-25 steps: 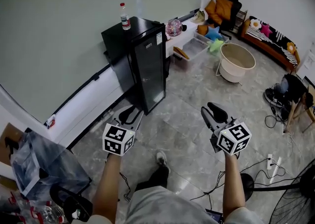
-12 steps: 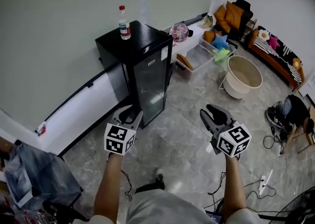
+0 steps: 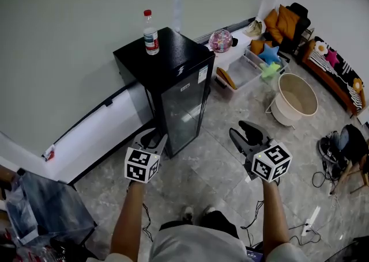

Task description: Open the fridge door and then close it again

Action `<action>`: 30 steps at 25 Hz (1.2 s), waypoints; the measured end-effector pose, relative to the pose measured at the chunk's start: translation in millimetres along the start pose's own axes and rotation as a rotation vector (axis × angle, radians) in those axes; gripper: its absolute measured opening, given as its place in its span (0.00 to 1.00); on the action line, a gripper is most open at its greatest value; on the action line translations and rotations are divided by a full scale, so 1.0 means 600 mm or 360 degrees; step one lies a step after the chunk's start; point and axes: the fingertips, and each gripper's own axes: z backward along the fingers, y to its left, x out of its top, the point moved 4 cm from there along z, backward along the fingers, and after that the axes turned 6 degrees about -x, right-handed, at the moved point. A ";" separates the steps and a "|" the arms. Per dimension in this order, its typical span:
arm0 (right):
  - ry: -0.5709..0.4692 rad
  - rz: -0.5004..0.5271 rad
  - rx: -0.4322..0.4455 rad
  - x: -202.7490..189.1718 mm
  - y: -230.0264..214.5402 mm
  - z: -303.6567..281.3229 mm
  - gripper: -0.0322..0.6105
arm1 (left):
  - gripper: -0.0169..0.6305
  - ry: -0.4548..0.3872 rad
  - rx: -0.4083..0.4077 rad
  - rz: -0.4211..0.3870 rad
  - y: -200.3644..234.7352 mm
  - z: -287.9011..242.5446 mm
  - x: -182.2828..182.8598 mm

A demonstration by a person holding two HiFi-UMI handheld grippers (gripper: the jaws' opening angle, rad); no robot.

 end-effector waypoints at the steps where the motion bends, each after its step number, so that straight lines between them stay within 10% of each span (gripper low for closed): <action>1: 0.0003 0.0008 0.0008 0.002 -0.007 -0.015 0.29 | 0.19 0.0010 0.0004 0.0006 0.006 -0.009 -0.002; 11: 0.0127 0.0266 0.0147 0.004 -0.095 -0.213 0.32 | 0.19 0.0120 0.0204 0.0206 0.108 -0.097 -0.044; 30: 0.0122 0.1046 0.0952 0.089 -0.096 -0.544 0.36 | 0.23 0.0315 0.0503 0.0611 0.210 -0.238 -0.152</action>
